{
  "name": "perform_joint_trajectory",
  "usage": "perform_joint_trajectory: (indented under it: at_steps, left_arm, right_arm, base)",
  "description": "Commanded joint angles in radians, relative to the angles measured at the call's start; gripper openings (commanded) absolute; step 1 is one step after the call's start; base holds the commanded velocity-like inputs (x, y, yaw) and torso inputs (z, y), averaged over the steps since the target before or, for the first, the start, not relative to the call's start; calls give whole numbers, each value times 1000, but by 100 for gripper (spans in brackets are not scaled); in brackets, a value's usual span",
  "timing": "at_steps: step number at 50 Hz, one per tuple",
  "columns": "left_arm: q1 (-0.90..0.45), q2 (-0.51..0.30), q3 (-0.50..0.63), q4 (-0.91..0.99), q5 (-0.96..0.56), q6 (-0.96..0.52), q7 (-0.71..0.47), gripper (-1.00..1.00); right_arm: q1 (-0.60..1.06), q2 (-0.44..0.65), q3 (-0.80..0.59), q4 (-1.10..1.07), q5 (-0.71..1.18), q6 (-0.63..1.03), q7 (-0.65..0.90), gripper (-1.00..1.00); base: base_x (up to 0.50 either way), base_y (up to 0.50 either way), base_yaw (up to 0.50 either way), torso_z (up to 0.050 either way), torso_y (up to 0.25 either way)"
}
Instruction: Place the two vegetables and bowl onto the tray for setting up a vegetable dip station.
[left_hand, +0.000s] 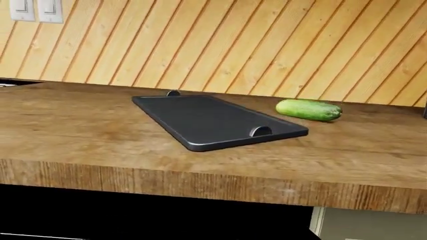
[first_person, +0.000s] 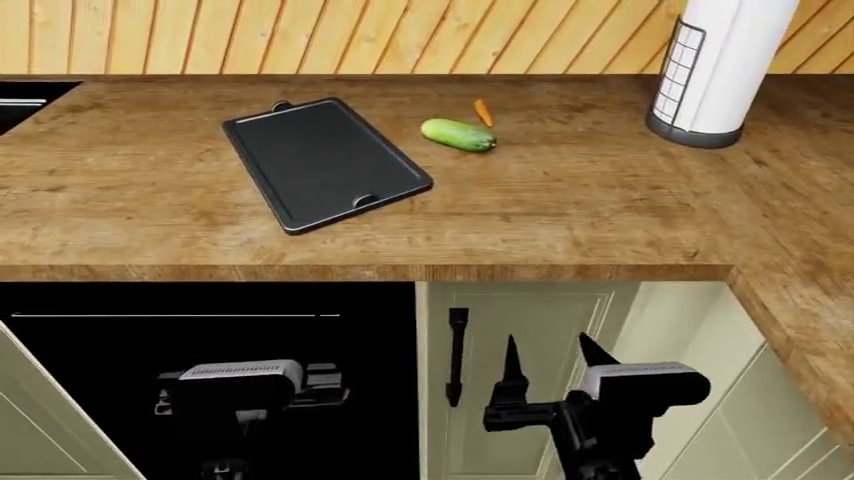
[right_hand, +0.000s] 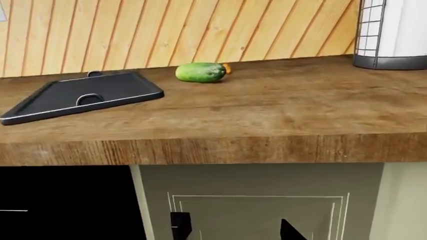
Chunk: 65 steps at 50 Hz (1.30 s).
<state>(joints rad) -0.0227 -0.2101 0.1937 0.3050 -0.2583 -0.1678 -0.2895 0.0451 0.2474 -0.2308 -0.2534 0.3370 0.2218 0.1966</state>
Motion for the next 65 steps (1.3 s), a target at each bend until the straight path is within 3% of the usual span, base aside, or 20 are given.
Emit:
perform_joint_trajectory:
  at_steps: [1,8,15,18,24,27,31,34,37,40,51,65]
  left_arm:
    - [-102,-29,-10,246,-74,-284,-77,100]
    - [-333,-51,-86,437,-233,-622,-160,100]
    - [-680,-37,-226,465,-441,-991,-251,100]
    - [-919,-29,-234,354,-511,-1151,-254,100]
    - [-1219,-28,-201,80,-531,-1245,-199,100]
    - [-1423,-44,-108,-166,-503,-1253,-113,100]
    - [-1589,-83,79,-441,-429,-1206,22,100]
    - [-1650,-62,113,-591,-417,-1131,115,100]
    - [-1704,-56,215,-726,-350,-1042,188,100]
    - [-1733,-32,217,-851,-303,-918,198,100]
    - [-1712,-27,260,-900,-282,-896,220,100]
    - [-1704,-38,267,-874,-300,-948,223,100]
  right_arm:
    - [85,62,22,-250,150,283,38,100]
    - [359,102,121,-454,453,696,165,100]
    - [766,89,202,-376,746,1056,313,100]
    - [991,65,209,-249,858,1203,369,100]
    - [1272,66,104,3,819,1259,302,100]
    - [1434,79,1,165,744,1214,174,100]
    - [1595,99,-171,407,603,1094,-39,100]
    - [1675,85,-319,553,496,984,-196,100]
    - [1724,42,-372,737,428,901,-266,100]
    - [1738,8,-391,856,378,803,-294,100]
    - [1704,43,-417,817,380,795,-336,100]
    - [1690,49,-424,801,411,875,-328,100]
  base:
    - [0,0,0,0,0]
    - [0,0,0,0,0]
    - [0,0,0,0,0]
    - [0,0,0,0,0]
    - [0,0,0,0,0]
    - [0,0,0,0,0]
    - [0,0,0,0,0]
    - [0,0,0,0,0]
    - [0,0,0,0,0]
    - [0,0,0,0,0]
    - [0,0,0,0,0]
    - [500,-1,0,0,0]
